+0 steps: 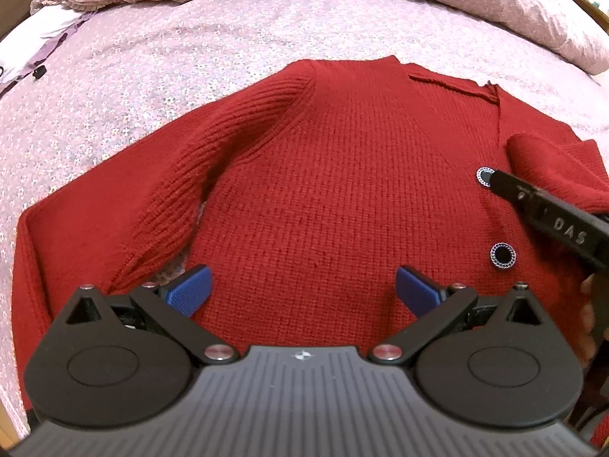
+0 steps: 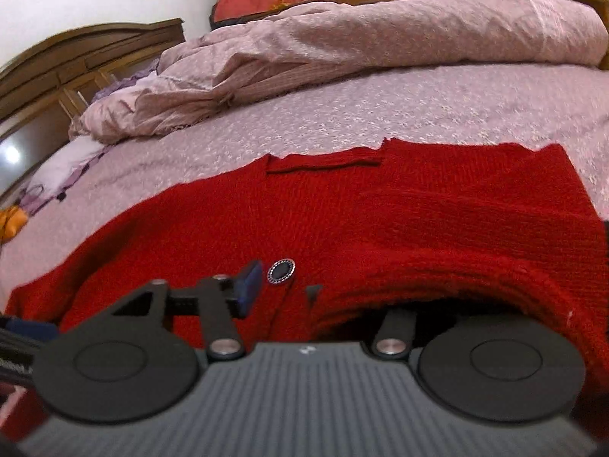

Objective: Fold small clothes
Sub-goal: 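Lay the held sleeve across the cardigan body and open the right tool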

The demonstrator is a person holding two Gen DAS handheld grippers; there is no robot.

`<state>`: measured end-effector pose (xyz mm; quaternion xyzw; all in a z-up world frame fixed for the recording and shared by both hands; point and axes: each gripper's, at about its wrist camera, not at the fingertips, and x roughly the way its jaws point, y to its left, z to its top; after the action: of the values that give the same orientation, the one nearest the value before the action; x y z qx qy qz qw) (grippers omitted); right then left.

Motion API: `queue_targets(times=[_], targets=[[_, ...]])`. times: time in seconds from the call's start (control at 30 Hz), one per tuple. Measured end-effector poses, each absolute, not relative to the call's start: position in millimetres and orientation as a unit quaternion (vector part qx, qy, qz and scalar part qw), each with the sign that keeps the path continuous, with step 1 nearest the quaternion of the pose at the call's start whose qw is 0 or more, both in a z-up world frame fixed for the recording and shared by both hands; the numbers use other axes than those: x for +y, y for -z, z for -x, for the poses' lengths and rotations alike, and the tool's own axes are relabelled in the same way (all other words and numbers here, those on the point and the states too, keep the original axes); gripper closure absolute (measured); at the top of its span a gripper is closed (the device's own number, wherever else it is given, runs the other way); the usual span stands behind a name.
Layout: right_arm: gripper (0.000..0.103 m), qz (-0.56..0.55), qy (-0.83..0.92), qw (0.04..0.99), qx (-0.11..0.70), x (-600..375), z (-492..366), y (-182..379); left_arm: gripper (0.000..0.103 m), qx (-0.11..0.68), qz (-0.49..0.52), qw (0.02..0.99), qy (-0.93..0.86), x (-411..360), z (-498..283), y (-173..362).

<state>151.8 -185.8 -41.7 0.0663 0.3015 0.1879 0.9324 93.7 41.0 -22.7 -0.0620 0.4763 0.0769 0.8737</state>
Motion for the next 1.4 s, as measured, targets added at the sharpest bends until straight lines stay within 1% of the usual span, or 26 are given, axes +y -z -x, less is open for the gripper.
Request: queue_targets(times=[0.13, 0.43, 0.67, 0.9, 1.23, 1.4], targets=[[0.045, -0.062, -0.180, 0.932, 0.310, -185, -148, 36, 0.000, 0.469, 0.055, 0.878, -0.075, 36, -91, 16], [0.044, -0.118, -0.171, 0.917, 0.341, -224, -107, 11, 0.000, 0.447, 0.017, 0.893, -0.051, 9, -94, -7], [0.044, -0.120, -0.150, 0.922, 0.335, -262, -69, -7, 0.000, 0.437, -0.021, 0.899, -0.011, -35, -100, -18], [0.044, -0.129, -0.122, 0.928, 0.328, -301, -49, -12, 0.000, 0.426, -0.069, 0.902, 0.029, -91, -101, -23], [0.044, -0.131, -0.094, 0.935, 0.316, -341, -35, -9, 0.000, 0.404, -0.176, 0.895, 0.072, -161, -106, -11], [0.044, -0.154, -0.094, 0.930, 0.320, -354, -33, -3, 0.000, 0.408, -0.200, 0.886, 0.091, -181, -114, 2]])
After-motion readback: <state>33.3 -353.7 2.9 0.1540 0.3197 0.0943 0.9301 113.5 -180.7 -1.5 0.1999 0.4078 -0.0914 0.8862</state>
